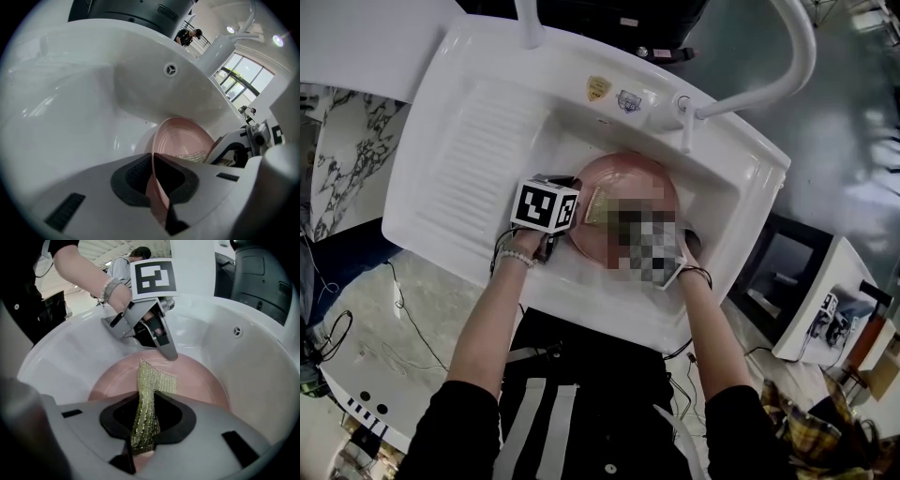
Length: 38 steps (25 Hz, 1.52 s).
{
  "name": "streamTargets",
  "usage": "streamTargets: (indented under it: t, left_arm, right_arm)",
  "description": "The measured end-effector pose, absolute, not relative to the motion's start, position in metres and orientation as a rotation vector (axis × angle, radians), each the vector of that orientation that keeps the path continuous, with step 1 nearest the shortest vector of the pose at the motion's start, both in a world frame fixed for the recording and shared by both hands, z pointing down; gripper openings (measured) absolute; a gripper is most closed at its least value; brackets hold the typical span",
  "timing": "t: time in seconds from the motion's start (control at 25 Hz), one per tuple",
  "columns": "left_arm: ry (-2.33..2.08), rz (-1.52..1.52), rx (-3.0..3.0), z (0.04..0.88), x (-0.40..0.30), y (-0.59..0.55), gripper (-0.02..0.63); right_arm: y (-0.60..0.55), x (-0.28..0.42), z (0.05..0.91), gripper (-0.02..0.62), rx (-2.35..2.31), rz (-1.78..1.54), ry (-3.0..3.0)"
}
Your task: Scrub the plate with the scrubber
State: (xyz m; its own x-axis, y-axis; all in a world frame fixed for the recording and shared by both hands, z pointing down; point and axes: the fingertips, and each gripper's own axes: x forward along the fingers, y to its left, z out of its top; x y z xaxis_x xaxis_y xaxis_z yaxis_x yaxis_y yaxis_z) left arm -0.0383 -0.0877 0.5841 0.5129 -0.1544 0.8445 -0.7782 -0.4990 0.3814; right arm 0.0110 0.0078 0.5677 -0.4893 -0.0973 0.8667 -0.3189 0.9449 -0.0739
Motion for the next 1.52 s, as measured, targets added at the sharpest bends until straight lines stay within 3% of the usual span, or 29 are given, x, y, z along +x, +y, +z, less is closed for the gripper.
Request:
streamTargets:
  t: [0.92,1.12,1.52]
  left_arm:
    - [-0.764,0.985,1.950,0.586,-0.038,-0.088,0.014]
    - [-0.762,0.985,1.952,0.586,-0.038,-0.088,0.012]
    - [-0.764,0.985,1.951,0.585,-0.038,-0.088,0.014]
  right_arm:
    - [0.078,-0.015,0.534,0.075,-0.098,0.588,-2.191]
    - [0.045,0.003,0.525,0.075,0.083,0.577,-2.241]
    - [-0.047,0.066,0.542,0.075,0.659,0.222,-1.980]
